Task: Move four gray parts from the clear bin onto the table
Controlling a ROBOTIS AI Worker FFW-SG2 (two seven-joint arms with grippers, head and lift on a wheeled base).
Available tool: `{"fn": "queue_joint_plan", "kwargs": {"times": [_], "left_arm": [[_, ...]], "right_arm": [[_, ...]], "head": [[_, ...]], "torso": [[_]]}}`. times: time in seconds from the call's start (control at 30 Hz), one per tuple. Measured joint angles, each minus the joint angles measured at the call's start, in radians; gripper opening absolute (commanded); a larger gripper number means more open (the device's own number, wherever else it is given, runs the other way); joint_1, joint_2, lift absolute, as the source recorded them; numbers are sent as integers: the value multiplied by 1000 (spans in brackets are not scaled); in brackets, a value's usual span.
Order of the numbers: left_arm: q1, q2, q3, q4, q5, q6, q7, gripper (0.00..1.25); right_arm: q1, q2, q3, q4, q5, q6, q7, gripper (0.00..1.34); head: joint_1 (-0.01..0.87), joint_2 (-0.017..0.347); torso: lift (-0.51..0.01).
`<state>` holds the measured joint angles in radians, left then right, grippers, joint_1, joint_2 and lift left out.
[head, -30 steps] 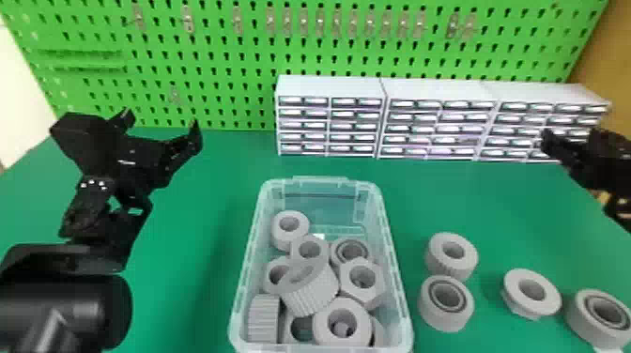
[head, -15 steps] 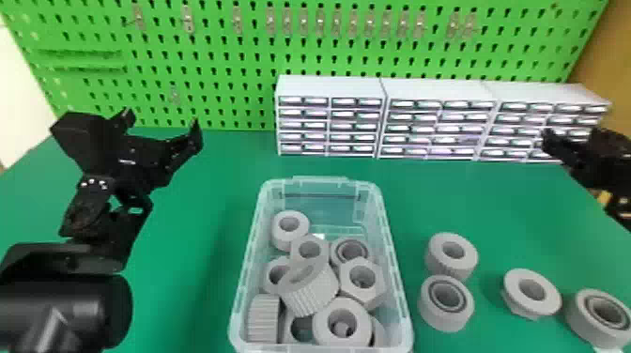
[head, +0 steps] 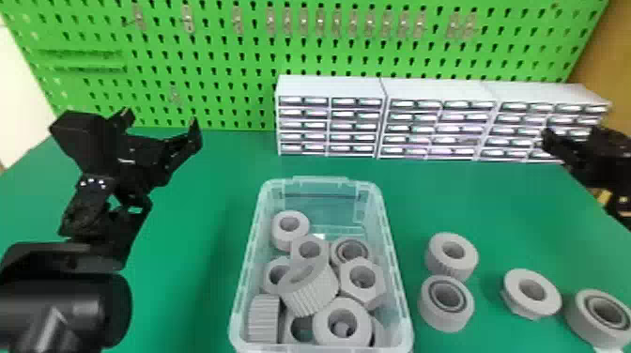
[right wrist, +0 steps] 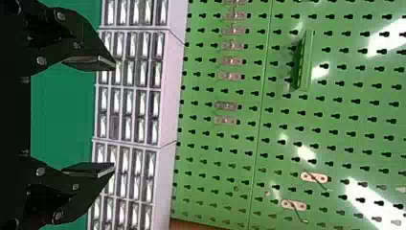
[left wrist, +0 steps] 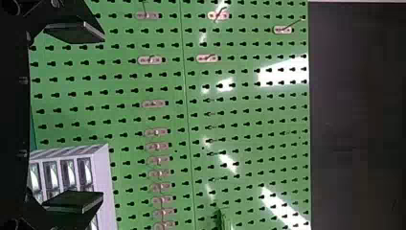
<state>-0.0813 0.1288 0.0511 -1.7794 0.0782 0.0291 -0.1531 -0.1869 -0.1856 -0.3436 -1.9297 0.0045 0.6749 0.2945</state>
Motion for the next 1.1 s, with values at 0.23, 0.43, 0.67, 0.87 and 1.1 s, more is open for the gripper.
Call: {"fn": "queue_joint_plan", "kwargs": {"times": [0.23,0.43,0.67,0.87,1.1], "left_arm": [[0,0,0,0,0,0,0,1121],[0,0,0,0,0,0,0,1123],[0,0,-1,0,0,0,0,1121],[0,0,-1,0,0,0,0,1123],[0,0,0,0,0,0,0,1123]], "right_arm": [[1,0,0,0,0,0,0,825],[1,0,0,0,0,0,0,825],[1,0,0,0,0,0,0,825],[1,0,0,0,0,0,0,825],[1,0,0,0,0,0,0,825]], "head": [[678,34],[678,34],[678,34],[678,34],[678,34]], "torso": [[-50],[-50],[-50],[-50],[-50]]}}
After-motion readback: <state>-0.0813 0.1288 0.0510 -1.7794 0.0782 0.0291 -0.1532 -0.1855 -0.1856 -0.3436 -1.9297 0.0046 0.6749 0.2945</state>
